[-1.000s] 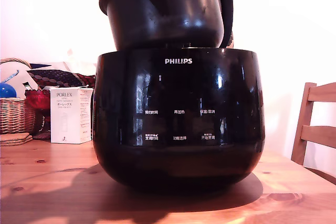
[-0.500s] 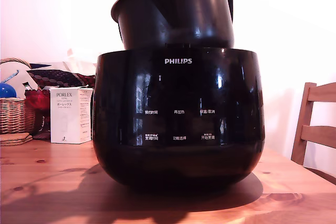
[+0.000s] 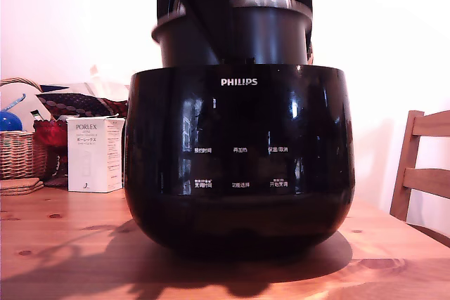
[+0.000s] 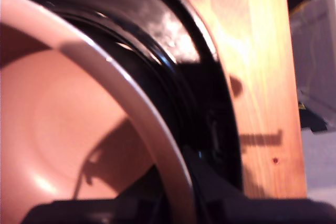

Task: Place the pot you are holding inside the rice cooker

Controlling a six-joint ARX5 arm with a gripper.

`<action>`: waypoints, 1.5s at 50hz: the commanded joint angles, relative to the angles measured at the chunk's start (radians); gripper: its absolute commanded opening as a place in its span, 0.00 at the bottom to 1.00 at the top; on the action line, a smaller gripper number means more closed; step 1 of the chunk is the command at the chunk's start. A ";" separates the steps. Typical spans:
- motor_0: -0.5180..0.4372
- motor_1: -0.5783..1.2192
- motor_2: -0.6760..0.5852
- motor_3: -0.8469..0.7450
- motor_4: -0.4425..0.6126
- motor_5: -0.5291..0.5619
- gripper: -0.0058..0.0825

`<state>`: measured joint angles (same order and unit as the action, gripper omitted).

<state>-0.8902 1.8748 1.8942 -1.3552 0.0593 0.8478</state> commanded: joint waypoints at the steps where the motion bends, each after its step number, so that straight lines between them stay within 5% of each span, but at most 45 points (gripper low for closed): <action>1: -0.024 -0.006 0.010 -0.002 0.010 0.026 0.04; 75: -0.033 -0.005 0.010 -0.001 0.008 0.012 0.18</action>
<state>-0.8963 1.8751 1.8942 -1.3437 0.0471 0.8562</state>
